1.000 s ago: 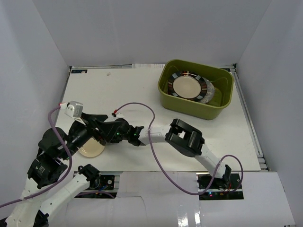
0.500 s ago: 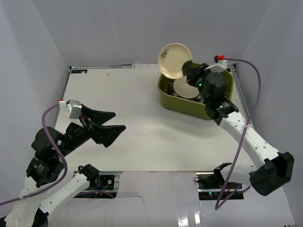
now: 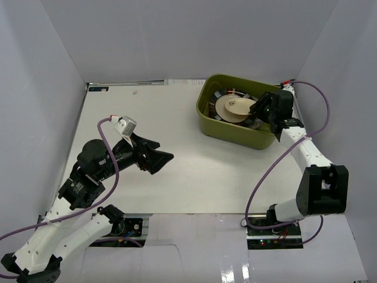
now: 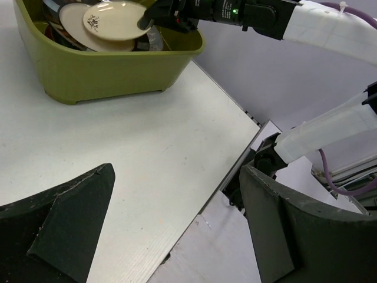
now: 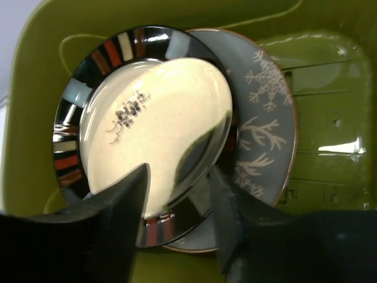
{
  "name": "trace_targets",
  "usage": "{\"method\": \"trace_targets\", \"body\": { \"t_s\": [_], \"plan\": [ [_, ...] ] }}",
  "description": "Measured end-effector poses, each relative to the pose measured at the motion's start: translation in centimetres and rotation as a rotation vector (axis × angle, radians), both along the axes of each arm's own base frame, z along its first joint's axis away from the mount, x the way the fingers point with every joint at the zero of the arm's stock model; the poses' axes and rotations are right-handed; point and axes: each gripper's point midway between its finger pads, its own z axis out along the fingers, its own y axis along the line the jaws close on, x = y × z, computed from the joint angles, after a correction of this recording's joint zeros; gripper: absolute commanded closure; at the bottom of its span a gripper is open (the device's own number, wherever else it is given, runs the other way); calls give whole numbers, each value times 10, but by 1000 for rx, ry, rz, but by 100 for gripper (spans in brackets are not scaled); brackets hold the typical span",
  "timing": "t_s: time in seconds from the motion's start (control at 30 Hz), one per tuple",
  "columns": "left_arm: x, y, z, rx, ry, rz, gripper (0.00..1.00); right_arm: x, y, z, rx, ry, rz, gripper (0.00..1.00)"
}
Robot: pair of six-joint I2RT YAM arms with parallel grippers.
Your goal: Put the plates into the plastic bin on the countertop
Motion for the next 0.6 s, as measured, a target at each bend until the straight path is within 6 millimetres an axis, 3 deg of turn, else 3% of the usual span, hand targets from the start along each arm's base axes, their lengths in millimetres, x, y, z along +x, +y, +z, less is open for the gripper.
{"method": "trace_targets", "body": {
  "t_s": [0.03, 0.07, 0.13, 0.17, 0.27, 0.37, 0.5, 0.6],
  "plan": [
    [1, -1, -2, 4, 6, 0, 2, 0, 0, 0, 3, -1, 8, 36],
    [2, -2, -4, 6, 9, 0, 2, 0, 1, 2, 10, -4, 14, 15],
    [3, -2, -5, 10, 13, 0, 2, 0, 3, 2, 20, -4, 20, 2],
    [4, -3, -5, 12, 12, 3, 2, -1, 3, 2, 19, -1, 26, 10],
    [8, -1, -6, 20, 7, 23, 2, -2, 1, 5, 11, 10, 33, 10],
    [13, 4, -3, 25, -3, 58, 2, -9, -1, 27, 5, -22, 34, 10],
    [16, 10, 15, 8, -32, 102, 2, -35, 4, 90, 18, -176, 83, 10],
    [17, 16, 37, -21, -71, 132, 2, -73, 16, 151, 53, -346, 165, 10]
  ]
}}
